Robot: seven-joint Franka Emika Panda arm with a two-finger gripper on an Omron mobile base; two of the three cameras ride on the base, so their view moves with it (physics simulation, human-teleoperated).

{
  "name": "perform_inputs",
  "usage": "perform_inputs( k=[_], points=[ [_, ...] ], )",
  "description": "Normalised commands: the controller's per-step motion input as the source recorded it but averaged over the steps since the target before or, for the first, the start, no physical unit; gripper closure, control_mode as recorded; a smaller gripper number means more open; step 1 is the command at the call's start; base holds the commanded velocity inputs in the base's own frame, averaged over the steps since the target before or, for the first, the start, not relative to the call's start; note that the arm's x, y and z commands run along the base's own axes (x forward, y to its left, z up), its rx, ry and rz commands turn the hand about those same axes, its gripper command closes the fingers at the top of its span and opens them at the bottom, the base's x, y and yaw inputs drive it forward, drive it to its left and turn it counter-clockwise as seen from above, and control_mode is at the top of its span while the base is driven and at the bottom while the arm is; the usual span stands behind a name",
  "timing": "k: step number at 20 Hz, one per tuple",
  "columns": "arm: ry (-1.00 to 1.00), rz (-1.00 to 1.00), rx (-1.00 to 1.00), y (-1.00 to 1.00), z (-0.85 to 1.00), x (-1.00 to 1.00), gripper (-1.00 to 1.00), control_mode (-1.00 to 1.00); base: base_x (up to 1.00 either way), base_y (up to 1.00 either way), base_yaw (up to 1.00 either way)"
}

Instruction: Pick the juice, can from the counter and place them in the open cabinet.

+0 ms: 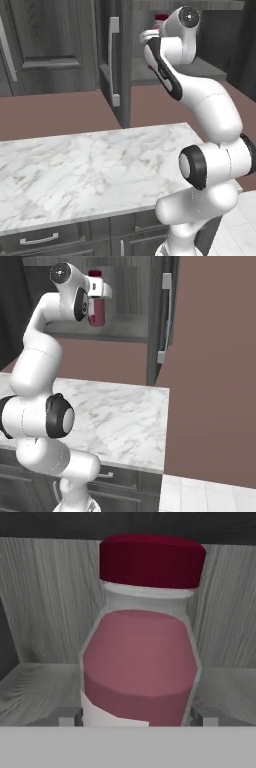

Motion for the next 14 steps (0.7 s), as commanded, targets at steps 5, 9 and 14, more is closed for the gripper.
perform_inputs(
  k=[5,9,14],
  points=[
    [0.00,0.00,-0.03,0.11,-0.09,0.29,1.00,-1.00,0.00,0.00,0.00],
    [0.00,0.00,-0.03,0.12,-0.03,0.32,1.00,-1.00,0.00,0.00,0.00],
    [0.00,0.00,-0.02,0.18,0.00,0.37,1.00,-1.00,0.00,0.00,0.00]
  ],
)
